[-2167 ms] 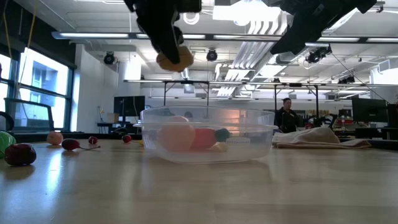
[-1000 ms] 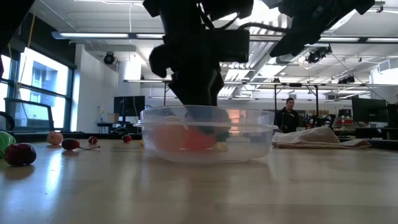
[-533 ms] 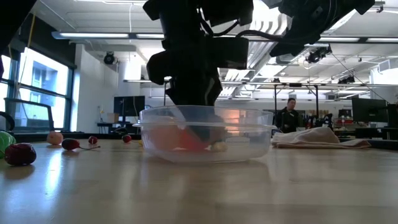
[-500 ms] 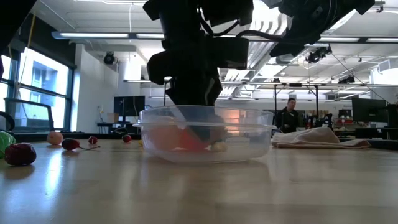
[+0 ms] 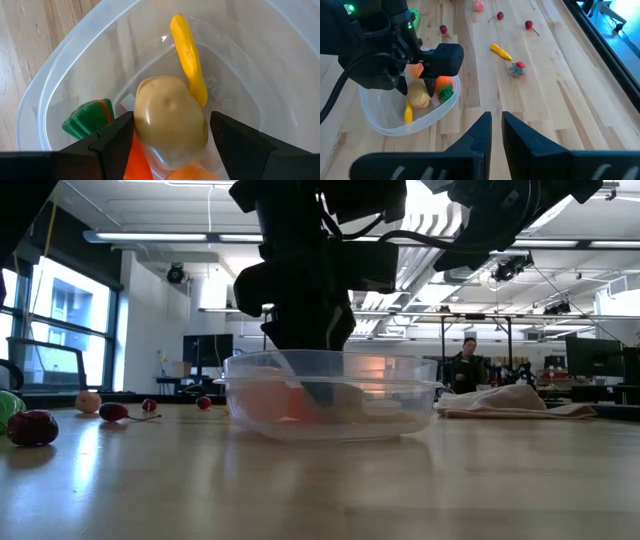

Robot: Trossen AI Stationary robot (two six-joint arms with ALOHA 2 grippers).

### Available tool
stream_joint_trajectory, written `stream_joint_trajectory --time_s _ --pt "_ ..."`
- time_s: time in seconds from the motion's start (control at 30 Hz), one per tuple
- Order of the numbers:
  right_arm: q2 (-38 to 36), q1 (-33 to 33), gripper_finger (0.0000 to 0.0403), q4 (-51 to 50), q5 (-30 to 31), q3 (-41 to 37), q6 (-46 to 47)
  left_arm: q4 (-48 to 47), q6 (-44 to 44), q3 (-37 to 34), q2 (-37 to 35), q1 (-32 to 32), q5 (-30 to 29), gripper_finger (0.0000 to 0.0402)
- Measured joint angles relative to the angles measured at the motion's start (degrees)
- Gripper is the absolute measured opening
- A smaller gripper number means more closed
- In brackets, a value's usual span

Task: Pick and placing Produce into tupperware
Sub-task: Put the potato into the transparent bin, then put the strawberry into the transparent bin

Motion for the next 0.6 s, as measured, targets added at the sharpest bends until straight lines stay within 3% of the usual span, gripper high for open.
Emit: stream_joint_trajectory --time_s 0.23,0.6 --pt "0.0 0.01 0.0032 0.0 -0.01 0.0 0.01 -2.21 -0.13 0.65 -0.02 0.0 1.81 0.0224" --pt "0.0 0.0 0.0032 0.0 0.01 0.0 0.0 -17.65 -2.69 12.94 -0.2 0.0 -2.11 0.0197"
